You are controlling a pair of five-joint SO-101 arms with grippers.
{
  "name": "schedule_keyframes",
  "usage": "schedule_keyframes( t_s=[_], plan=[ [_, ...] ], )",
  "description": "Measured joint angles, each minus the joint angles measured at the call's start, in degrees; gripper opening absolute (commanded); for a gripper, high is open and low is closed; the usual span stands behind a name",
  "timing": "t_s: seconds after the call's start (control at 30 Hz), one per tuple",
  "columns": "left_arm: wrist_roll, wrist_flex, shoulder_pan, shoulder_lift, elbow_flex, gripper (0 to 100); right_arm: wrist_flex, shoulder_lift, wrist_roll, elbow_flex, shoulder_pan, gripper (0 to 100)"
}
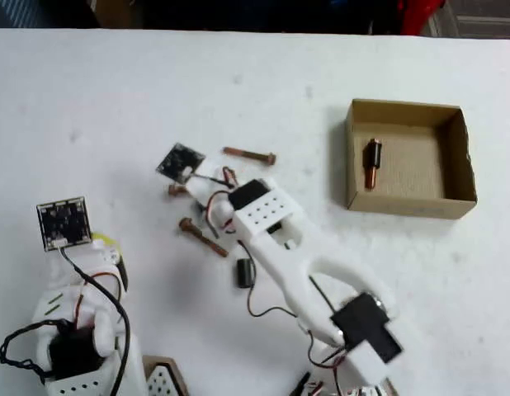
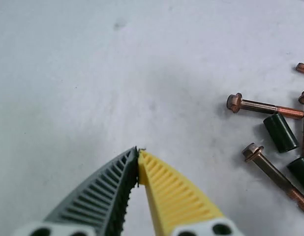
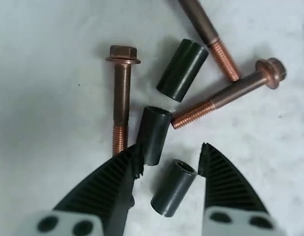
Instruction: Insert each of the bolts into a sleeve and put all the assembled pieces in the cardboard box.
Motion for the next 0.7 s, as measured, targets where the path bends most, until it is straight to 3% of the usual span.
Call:
schedule_keyframes(
  t_s=[0.7],
  plan=[
    [0.00, 0.00, 0.00, 0.00, 0.00, 2, -3.43, 9.85, 0.26, -0.88, -1.32, 16.3]
  ],
)
